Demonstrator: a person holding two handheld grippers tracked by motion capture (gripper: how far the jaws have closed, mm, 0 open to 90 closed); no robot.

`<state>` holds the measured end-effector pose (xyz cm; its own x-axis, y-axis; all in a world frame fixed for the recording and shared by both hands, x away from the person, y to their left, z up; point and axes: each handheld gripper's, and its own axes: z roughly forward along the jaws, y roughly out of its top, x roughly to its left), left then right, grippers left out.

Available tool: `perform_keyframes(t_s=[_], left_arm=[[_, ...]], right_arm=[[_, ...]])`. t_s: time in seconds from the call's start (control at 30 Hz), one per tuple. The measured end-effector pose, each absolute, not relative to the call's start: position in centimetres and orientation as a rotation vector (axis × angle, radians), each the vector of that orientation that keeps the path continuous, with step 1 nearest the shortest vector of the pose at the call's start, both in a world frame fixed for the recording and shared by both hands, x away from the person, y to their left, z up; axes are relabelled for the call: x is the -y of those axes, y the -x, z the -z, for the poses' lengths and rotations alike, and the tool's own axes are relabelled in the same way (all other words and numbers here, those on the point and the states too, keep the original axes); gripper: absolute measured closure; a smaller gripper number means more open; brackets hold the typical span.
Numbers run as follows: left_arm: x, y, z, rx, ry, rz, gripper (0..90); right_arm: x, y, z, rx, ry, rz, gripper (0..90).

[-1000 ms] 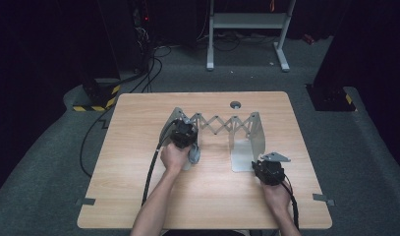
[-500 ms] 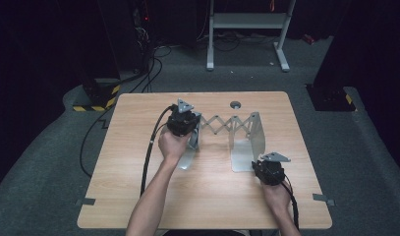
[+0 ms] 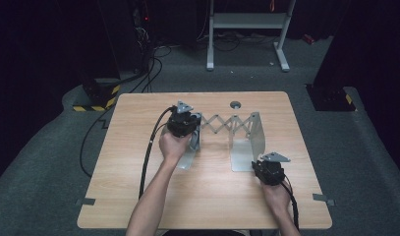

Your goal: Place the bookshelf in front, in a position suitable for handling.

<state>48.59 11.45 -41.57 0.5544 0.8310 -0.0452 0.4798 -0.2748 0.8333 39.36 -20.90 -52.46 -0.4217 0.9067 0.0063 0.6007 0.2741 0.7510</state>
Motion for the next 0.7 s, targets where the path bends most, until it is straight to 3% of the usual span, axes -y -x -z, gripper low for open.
perform_keyframes(t_s=[0.7], left_arm=[[-10.7,-49.5,47.9,-1.172,-2.031,-0.418,80.8]], right_arm=[[20.9,-39.3,52.5,-2.125,-1.348,-0.962,79.0]])
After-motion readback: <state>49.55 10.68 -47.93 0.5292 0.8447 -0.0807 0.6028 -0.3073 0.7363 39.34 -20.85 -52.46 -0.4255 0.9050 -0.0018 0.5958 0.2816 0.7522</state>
